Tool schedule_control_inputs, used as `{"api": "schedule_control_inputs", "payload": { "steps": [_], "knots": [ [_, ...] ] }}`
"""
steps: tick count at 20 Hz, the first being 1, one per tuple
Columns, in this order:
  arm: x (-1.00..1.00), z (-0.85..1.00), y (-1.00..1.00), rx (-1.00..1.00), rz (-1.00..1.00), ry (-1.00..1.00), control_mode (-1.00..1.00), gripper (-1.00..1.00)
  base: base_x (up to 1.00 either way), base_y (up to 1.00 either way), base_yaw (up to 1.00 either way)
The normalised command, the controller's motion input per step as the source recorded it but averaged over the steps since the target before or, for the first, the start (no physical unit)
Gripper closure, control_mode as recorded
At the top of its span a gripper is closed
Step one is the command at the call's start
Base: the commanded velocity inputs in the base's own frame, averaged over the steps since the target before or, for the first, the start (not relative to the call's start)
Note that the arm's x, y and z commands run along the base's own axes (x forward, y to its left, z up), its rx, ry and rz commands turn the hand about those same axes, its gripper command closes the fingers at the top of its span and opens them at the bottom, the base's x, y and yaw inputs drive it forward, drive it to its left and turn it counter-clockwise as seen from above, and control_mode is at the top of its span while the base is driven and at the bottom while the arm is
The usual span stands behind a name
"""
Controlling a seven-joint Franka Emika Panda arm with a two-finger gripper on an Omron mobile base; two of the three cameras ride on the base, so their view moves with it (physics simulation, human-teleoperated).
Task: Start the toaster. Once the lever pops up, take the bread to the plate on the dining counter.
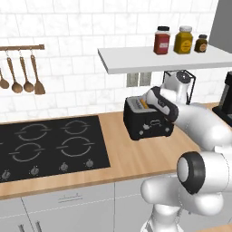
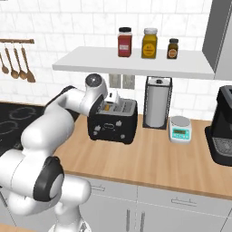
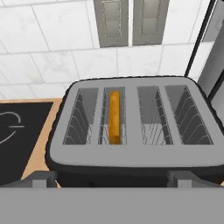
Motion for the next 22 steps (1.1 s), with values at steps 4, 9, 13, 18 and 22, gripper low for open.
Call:
{"api": "schedule_control_inputs", "payload": {
  "steps": [4,9,13,18,22],
  "knots": [
    [0.09,-0.14,0.0,0.05,0.0,0.0,-1.0,-1.0,0.0,0.0,0.0],
    [0.09,-0.17,0.0,0.0,0.0,0.01,-1.0,-1.0,0.0,0.0,0.0],
    [0.16,-0.1,0.0,0.0,0.0,0.01,-1.0,-1.0,0.0,0.0,0.0],
    [0.12,-0.01,0.08,-0.03,0.0,0.0,-1.0,-1.0,0.0,0.0,0.0],
    [0.08,0.0,0.15,-0.11,0.0,0.0,-1.0,-1.0,0.0,0.0,0.0]
  ]
}}
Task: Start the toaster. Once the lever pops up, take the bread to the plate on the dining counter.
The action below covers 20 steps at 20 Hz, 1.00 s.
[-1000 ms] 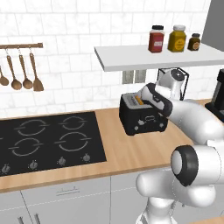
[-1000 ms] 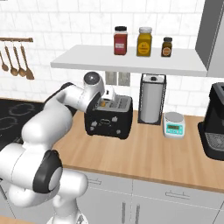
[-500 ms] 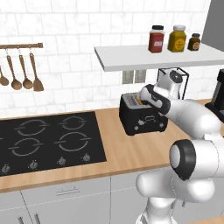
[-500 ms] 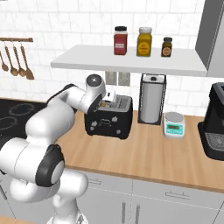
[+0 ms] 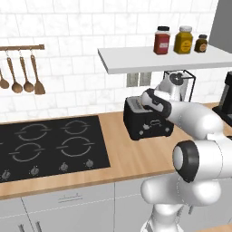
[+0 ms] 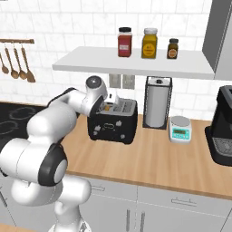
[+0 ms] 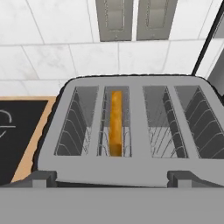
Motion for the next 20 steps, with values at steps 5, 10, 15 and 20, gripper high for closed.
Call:
{"api": "schedule_control_inputs", "payload": {
  "steps": [5,10,15,20],
  "knots": [
    [0.0,0.0,0.04,-0.02,0.0,0.0,-1.0,-1.0,0.0,0.0,0.0],
    [0.0,0.0,0.0,0.0,0.0,0.0,-1.0,-1.0,0.0,0.0,0.0],
    [0.0,0.0,0.0,0.0,0.0,0.0,-1.0,-1.0,0.0,0.0,0.0],
    [0.0,0.0,0.0,0.0,0.0,0.0,-1.0,-1.0,0.0,0.0,0.0]
  ]
}}
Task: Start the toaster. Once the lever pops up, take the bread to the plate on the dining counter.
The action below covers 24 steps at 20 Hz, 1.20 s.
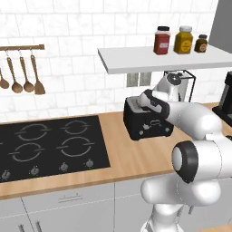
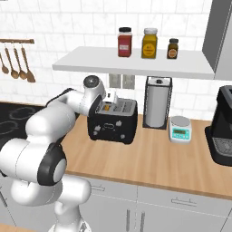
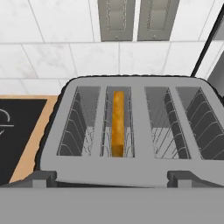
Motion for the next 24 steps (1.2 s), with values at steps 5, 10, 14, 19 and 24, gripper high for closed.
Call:
{"api": "schedule_control_inputs", "payload": {
  "steps": [5,10,14,19,24],
  "knots": [
    [0.0,0.0,0.0,-0.01,0.0,0.0,-1.0,-1.0,0.0,0.0,0.0],
    [0.1,0.0,0.0,-0.12,0.0,0.0,-1.0,-1.0,0.0,0.0,0.0],
    [0.02,0.0,0.0,-0.01,0.0,0.0,-1.0,-1.0,0.0,0.0,0.0],
    [0.0,0.0,0.0,0.0,0.0,0.0,-1.0,-1.0,0.0,0.0,0.0],
    [0.0,0.0,0.0,0.0,0.0,0.0,-1.0,-1.0,0.0,0.0,0.0]
  ]
}}
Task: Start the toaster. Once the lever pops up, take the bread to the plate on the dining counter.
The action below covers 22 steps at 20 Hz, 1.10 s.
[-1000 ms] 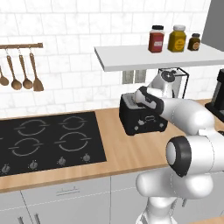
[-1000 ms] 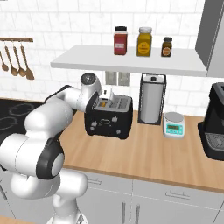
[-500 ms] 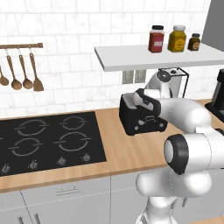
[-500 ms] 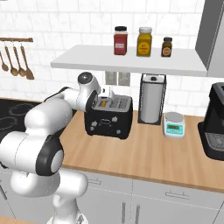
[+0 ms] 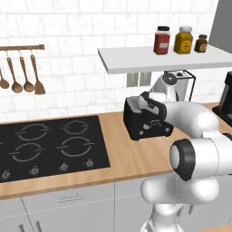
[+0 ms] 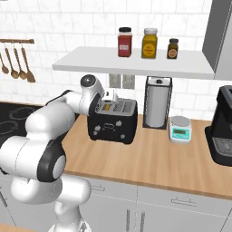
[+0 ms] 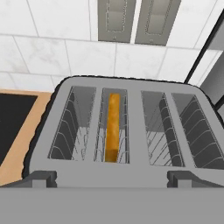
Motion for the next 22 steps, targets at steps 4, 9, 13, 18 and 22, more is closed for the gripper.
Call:
{"api": "schedule_control_inputs", "payload": {
  "steps": [4,9,13,18,22],
  "knots": [
    [0.0,0.0,0.0,0.0,0.0,0.0,-1.0,-1.0,0.0,0.0,0.0],
    [0.0,0.0,0.0,0.0,0.0,0.0,-1.0,-1.0,0.0,0.0,0.0],
    [0.0,0.0,0.0,0.0,0.0,0.0,-1.0,-1.0,0.0,0.0,0.0],
    [0.0,0.0,0.0,0.0,0.0,0.0,-1.0,-1.0,0.0,0.0,0.0],
    [0.0,0.0,0.0,0.0,0.0,0.0,-1.0,-1.0,0.0,0.0,0.0]
  ]
}}
